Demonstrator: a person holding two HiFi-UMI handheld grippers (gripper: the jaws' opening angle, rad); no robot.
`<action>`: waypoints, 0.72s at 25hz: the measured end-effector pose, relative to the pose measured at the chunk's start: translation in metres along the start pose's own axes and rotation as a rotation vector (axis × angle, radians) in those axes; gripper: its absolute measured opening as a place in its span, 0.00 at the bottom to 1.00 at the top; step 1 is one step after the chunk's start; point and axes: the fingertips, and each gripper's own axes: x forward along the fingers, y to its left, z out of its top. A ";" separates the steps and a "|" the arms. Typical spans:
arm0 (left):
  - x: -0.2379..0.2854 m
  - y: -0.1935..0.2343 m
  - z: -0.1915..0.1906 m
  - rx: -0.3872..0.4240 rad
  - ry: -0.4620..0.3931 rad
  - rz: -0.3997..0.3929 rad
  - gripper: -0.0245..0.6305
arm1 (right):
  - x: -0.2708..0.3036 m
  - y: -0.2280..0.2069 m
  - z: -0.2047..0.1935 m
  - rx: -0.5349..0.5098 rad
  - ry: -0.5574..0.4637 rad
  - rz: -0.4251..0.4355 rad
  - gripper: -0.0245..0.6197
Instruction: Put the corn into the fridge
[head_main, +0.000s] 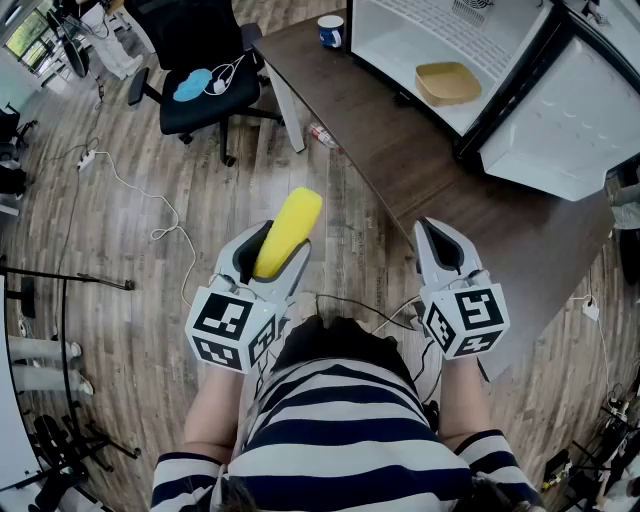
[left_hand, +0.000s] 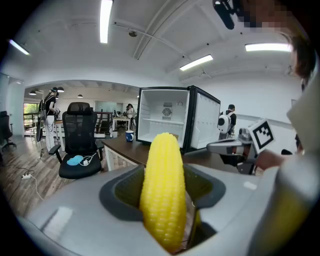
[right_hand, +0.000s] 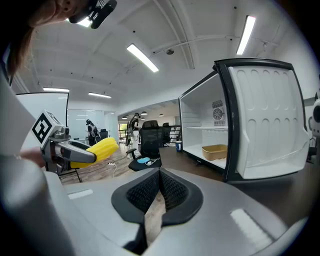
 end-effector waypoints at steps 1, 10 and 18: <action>0.002 -0.003 0.001 0.000 0.003 -0.002 0.04 | -0.002 -0.002 0.001 0.007 -0.004 0.004 0.04; 0.014 -0.027 -0.004 -0.002 0.030 0.009 0.04 | -0.013 -0.018 -0.010 0.002 0.021 0.044 0.04; 0.009 -0.031 -0.007 0.001 0.047 0.040 0.04 | -0.014 -0.021 -0.017 0.005 0.025 0.072 0.04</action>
